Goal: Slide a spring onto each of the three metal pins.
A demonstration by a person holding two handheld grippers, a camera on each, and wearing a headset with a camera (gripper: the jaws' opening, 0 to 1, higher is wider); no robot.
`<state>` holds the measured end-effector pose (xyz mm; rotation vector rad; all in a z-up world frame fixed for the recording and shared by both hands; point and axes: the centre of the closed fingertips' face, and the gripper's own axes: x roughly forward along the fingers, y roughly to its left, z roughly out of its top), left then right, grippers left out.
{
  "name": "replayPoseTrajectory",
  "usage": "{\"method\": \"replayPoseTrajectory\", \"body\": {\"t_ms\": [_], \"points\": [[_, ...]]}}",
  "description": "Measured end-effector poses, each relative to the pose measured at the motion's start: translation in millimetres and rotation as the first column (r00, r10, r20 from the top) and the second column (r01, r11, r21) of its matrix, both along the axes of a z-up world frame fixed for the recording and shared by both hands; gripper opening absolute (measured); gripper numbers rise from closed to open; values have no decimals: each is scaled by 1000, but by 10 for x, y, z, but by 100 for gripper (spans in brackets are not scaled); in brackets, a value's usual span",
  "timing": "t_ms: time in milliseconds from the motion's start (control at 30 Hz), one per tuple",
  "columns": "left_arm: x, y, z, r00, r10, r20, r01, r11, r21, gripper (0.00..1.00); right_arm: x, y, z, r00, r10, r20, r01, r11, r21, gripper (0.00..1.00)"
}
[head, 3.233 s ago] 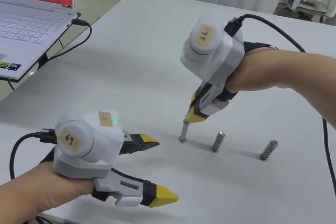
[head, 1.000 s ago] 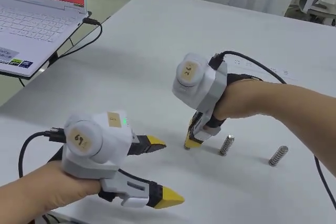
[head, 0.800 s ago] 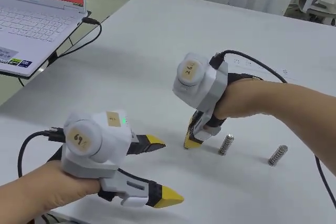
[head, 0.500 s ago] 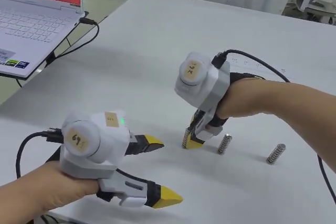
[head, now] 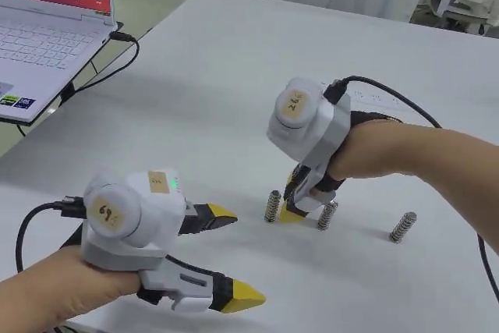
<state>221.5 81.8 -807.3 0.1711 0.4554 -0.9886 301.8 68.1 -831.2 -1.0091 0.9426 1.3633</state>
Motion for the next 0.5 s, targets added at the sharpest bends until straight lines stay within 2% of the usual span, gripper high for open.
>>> {"method": "replayPoseTrajectory", "body": {"t_ms": [500], "points": [[-36,-15,-27,1000,-13,-7,13,1000,9,61,-188,-81,108,1000,-29,10,29,997,75,19]]}}
